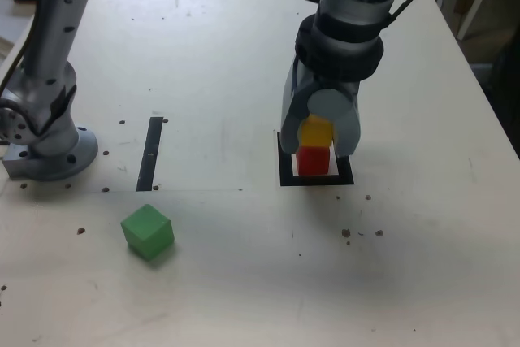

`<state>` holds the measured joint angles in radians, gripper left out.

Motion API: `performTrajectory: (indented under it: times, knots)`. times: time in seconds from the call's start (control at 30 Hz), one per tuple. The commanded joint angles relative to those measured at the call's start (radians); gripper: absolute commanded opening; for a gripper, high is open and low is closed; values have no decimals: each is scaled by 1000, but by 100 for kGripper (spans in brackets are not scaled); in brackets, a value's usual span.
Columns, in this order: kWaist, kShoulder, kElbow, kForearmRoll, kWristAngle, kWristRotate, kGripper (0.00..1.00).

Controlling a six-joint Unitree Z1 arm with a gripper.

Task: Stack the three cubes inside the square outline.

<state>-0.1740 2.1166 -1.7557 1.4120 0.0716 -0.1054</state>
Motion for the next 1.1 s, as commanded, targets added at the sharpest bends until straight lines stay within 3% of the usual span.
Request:
performTrajectory:
  times: [0.0,0.1,0.37,0.67,1.07]
  knots:
    - [2,1,3,-2,-1,4,95]
    - [2,0,6,-2,-1,4,99]
    - [2,-29,19,-3,6,4,99]
    - [-19,-159,86,11,35,-29,99]
    - [-204,-305,266,-8,25,-179,100]
